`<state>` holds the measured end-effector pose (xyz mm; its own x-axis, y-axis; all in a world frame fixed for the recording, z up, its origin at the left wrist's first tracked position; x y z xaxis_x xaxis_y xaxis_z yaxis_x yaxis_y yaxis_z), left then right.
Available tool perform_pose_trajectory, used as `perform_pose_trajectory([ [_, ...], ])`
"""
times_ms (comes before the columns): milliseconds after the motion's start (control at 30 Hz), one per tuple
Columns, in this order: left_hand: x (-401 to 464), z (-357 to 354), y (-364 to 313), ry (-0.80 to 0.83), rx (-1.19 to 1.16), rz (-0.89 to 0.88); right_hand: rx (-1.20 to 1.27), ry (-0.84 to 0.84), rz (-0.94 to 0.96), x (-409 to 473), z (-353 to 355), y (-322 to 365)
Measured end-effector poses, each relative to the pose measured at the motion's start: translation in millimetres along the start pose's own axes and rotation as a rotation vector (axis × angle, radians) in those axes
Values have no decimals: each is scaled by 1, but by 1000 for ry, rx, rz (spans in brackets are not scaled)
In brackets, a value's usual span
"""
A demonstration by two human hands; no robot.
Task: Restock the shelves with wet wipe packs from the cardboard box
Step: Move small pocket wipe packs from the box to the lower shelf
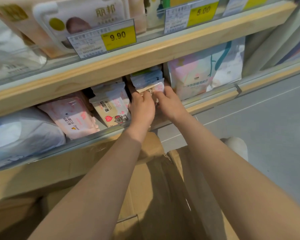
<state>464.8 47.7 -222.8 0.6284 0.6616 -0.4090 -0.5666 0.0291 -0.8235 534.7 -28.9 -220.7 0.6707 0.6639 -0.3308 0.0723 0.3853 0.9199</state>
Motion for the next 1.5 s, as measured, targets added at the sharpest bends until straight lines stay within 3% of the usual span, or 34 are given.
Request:
perform_pose_trajectory([
  [167, -3, 1, -2, 37, 47, -38, 109, 31, -22, -2, 1, 2],
  [333, -1, 4, -3, 49, 71, -53, 22, 43, -44, 1, 1, 1],
  [533, -18, 7, -3, -10, 224, -96, -248, -157, 163, -18, 4, 8],
  [733, -58, 40, -3, -22, 223, -206, -403, -282, 231, -60, 7, 25],
  [800, -68, 72, 12, -137, 239, -208, -411, -224, 256, -71, -3, 37],
  [867, -67, 100, 31, -222, 228, -121, -454, -33, 246, -70, -27, 44],
  [967, -55, 110, 49, -143, 287, -33, -459, 157, 169, -56, -60, 47],
  [1167, -38, 91, 41, 5, 343, -100, -294, 155, 23, -27, -88, 41],
  [1333, -33, 88, 47, -14, 295, -113, -340, 54, 27, -14, -84, 31],
  [1500, -24, 93, 52, -69, 195, -31, -354, 104, 19, -14, -85, 30],
])
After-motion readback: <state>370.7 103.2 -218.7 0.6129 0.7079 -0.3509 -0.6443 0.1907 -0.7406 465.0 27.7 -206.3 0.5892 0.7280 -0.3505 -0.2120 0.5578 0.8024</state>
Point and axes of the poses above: each hand's wrist, its own x-axis towards the middle knuckle, its own z-axis out of the back of the hand, y = z × x, the point moved 5 cm from there along x, towards the middle knuckle, and after that the axes turned 10 degrees about y, right-handed, at the moved point
